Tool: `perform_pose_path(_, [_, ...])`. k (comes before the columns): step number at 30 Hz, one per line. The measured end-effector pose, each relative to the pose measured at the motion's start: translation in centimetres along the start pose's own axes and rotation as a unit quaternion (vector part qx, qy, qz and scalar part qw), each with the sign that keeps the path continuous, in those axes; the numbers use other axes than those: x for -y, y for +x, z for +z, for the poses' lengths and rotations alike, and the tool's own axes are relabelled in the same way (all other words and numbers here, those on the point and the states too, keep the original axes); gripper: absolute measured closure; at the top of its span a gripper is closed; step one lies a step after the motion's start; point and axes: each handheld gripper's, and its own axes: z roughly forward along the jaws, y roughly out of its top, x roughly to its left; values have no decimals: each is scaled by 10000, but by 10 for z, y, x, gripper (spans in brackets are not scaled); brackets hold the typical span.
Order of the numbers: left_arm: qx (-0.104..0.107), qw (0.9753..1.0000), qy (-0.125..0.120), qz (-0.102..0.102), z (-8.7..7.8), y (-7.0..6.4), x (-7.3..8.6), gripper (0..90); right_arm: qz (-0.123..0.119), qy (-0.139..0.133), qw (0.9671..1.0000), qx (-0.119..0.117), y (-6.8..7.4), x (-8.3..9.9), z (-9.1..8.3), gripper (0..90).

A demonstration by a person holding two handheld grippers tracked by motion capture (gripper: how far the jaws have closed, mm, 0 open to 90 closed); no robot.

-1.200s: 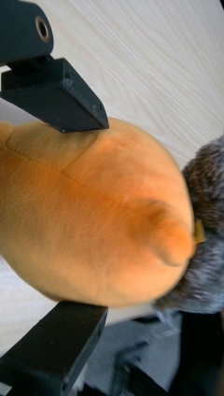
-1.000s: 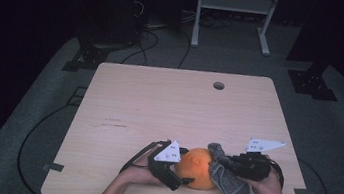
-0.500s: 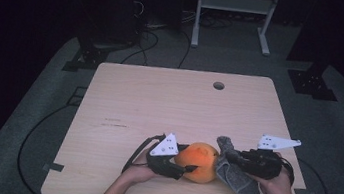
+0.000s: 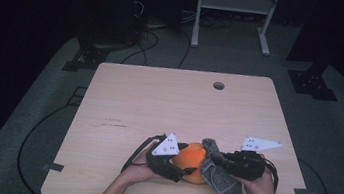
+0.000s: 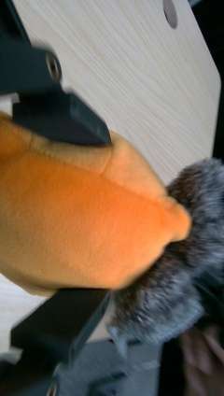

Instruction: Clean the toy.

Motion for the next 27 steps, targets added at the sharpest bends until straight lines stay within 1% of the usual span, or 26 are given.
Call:
perform_pose_path(1, [135,9999,-24,-90,-2,3,0,169,7,-5,10000,-16,-1,1,-1,759])
perform_pose_path(2, [278,9994,-63,-172,-5,5,0,123,0,-5,10000,-41,-1,1,-2,758])
perform_pose_path(3, [304,9993,-116,-209,-7,7,0,99,6,-13,10000,-51,-2,2,-2,759])
perform_pose_path(4, [230,9995,-129,-194,-7,8,1,99,41,-32,10000,-63,-3,3,-3,758])
perform_pose_path(5, [188,9996,-67,-198,-6,9,3,94,48,-45,9999,-88,-4,4,-3,758])
perform_pose_path(6, [179,9996,49,-214,-3,10,5,83,63,-63,9999,-98,-6,4,-3,759])
perform_pose_path(7, [123,9995,209,-186,2,10,8,81,69,-75,9999,-94,-7,5,-3,759])
perform_pose_path(8, [130,9992,357,-145,7,10,11,74,77,-83,9999,-80,-7,5,-3,758])
perform_pose_path(9, [203,9988,400,-185,10,10,14,63,53,-62,9999,-62,-8,6,-3,759])
perform_pose_path(11, [191,9991,316,-201,13,9,15,63,62,-37,10000,-2,-10,9,-5,757])
perform_pose_path(12, [167,9993,282,-197,14,8,15,72,123,-22,9999,54,-14,11,-7,757])
perform_pose_path(13, [112,9997,201,-105,13,6,13,107,170,-1,9998,119,-17,12,-8,756])
perform_pose_path(14, [39,9999,150,-12,12,5,13,190,282,69,9993,237,-24,16,-11,757])
perform_pose_path(15, [-22,10000,91,22,12,3,12,237,351,72,9990,259,-27,17,-13,758])
perform_pose_path(17, [-84,9999,-57,2,9,2,8,282,390,-56,9990,201,-29,16,-19,760])
perform_pose_path(18, [-111,9998,-146,-10,7,1,6,298,369,-159,9990,189,-27,13,-23,761])
perform_pose_path(20, [-197,9996,-186,-14,1,1,0,314,250,-415,9988,114,-19,4,-33,762])
perform_pose_path(21, [-216,9997,-149,9,-1,1,-3,315,133,-527,9985,62,-13,-2,-36,763])
perform_pose_path(23, [-293,9995,-126,81,-3,-1,-6,317,-116,-644,9979,-30,1,-14,-38,762])
perform_pose_path(24, [-293,9994,-133,99,-3,-3,-8,318,-228,-629,9978,-42,8,-19,-36,762])
perform_pose_path(25, [-256,9995,-138,92,-4,-4,-9,318,-360,-584,9976,2,14,-23,-32,761])
perform_pose_path(26, [-242,9996,-117,90,-4,-5,-9,317,-440,-489,9978,88,18,-25,-27,760])
perform_pose_path(27, [-265,9996,-40,88,-4,-6,-8,316,-497,-390,9978,204,19,-25,-21,759])
